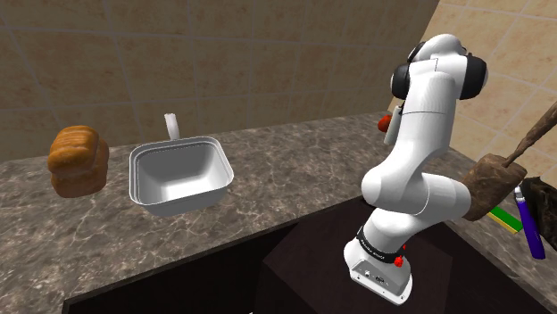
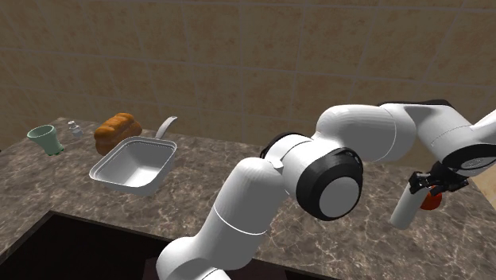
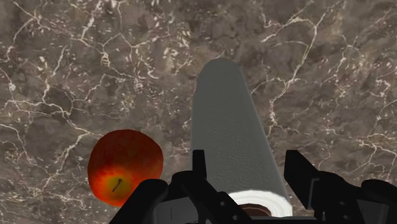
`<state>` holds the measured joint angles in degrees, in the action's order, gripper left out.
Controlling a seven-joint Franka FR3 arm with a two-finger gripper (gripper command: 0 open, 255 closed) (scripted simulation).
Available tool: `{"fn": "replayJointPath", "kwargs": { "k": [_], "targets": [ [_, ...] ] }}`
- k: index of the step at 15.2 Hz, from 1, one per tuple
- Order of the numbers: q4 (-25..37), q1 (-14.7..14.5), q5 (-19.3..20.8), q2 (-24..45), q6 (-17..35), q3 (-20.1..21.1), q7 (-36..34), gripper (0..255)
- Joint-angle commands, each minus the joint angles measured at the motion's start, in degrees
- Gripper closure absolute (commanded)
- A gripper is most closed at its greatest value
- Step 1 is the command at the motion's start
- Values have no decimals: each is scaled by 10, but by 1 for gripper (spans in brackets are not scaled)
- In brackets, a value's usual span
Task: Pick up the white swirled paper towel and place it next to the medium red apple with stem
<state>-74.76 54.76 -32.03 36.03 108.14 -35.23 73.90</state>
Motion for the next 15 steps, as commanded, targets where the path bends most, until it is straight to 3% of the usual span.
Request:
{"fn": "replayJointPath", "kwargs": {
  "k": [1, 7, 8, 13, 15],
  "targets": [
    [-3, 0, -1, 0, 4, 0, 1, 255],
    [-3, 0, -1, 0, 4, 0, 1, 255],
    [-3, 0, -1, 0, 4, 0, 1, 0],
    [-3, 0, -1, 0, 4, 0, 1, 0],
    [17, 4, 7, -11, -26, -5, -5, 0]
  ]
}}
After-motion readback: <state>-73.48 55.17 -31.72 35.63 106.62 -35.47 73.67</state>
